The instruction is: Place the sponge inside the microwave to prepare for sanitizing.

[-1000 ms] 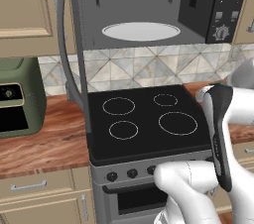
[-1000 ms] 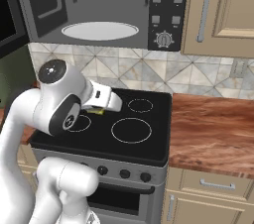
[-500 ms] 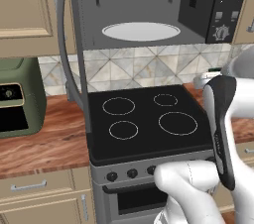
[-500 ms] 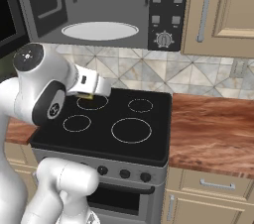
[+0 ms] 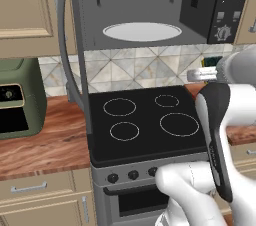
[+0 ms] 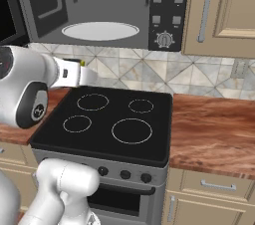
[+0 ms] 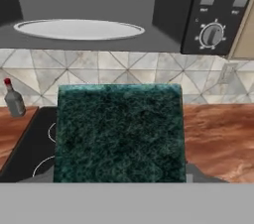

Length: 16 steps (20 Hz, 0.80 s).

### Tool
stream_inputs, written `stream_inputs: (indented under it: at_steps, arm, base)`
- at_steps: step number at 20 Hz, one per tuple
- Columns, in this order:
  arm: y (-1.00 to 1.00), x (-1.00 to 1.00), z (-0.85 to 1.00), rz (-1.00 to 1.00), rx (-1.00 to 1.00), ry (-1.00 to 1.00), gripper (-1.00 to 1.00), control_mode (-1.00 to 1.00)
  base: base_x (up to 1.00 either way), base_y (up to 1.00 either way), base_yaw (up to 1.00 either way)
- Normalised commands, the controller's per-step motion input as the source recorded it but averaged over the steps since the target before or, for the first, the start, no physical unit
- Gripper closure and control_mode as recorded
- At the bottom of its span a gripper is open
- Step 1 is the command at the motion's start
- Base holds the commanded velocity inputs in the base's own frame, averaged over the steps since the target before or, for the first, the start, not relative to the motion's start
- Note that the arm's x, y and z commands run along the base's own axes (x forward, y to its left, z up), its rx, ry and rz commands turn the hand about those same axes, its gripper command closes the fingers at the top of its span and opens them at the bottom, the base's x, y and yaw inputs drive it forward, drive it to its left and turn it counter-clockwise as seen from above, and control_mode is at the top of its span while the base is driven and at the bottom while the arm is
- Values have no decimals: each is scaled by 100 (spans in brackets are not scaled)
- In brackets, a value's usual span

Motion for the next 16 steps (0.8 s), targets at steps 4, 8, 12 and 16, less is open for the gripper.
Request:
stream_inputs:
  at_steps: [4,8,12,16]
  arm:
    - [23,0,79,0,0,-1,100,-100]
    - [18,0,70,0,0,0,100,-100]
    - [0,0,38,5,1,0,100,-100]
    - [0,10,0,9,10,-1,100,-100]
  base:
    - [0,0,0]
    - [0,0,0]
    - [0,0,0]
    - [0,0,0]
